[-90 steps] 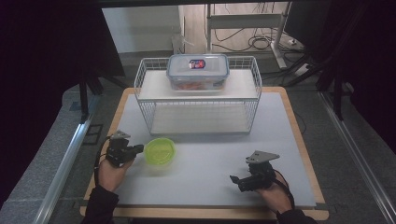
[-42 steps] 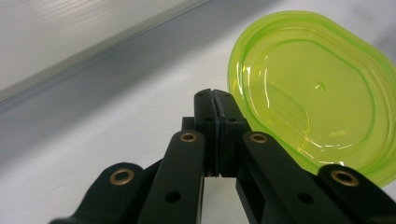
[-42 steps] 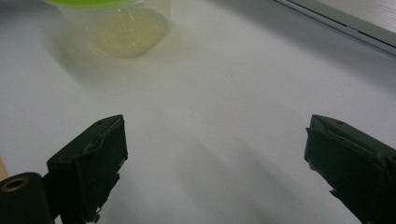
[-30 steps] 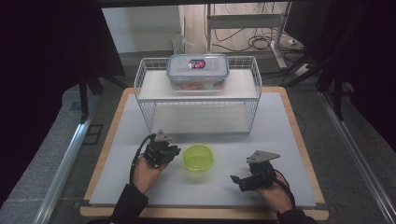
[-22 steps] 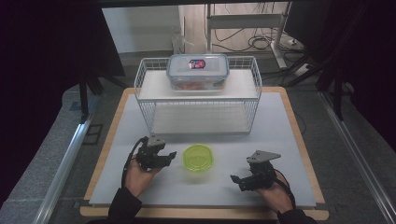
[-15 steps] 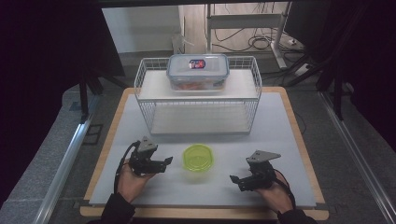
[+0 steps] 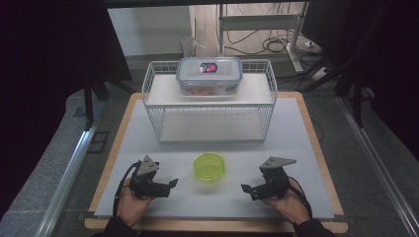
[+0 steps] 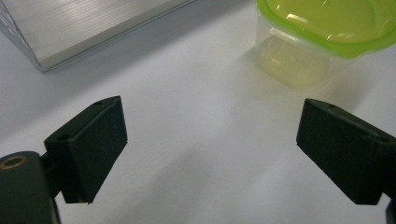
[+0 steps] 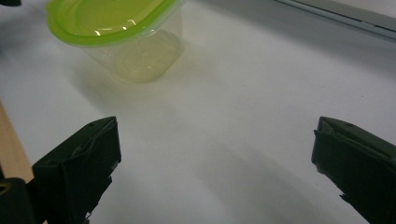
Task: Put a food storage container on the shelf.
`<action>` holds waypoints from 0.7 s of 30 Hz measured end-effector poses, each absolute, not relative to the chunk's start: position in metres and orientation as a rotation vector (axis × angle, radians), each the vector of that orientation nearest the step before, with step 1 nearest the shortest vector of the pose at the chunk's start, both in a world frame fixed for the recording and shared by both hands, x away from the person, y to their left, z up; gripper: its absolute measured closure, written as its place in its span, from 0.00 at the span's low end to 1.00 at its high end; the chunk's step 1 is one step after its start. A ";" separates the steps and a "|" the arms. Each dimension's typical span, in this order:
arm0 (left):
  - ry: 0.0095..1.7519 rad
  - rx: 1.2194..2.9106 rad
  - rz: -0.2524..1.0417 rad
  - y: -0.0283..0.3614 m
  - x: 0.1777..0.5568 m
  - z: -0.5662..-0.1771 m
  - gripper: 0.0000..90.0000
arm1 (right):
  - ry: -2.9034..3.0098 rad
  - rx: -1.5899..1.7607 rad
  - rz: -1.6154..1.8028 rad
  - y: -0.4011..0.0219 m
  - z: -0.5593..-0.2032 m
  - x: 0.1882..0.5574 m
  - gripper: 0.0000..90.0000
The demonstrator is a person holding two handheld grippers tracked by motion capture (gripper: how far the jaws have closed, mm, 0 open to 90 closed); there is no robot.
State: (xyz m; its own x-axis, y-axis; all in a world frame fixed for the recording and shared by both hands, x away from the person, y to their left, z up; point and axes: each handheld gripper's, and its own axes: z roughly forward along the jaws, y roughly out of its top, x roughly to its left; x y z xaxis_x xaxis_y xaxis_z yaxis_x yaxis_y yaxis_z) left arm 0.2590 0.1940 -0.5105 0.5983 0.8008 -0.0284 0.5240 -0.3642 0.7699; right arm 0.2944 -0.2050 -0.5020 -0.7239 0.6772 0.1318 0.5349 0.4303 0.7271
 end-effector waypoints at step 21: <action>1.019 2.104 0.483 0.191 0.259 -0.515 0.10 | 2.536 1.343 1.503 -0.173 -0.486 0.336 0.53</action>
State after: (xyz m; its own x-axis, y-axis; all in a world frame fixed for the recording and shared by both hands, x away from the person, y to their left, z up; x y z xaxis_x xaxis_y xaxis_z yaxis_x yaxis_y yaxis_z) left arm 0.2587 0.1912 -0.5149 0.6140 0.7892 0.0160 0.5120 -0.4137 0.7528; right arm 0.3357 -0.1728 -0.4857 -0.6522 0.6021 0.4605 0.6930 0.2274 0.6842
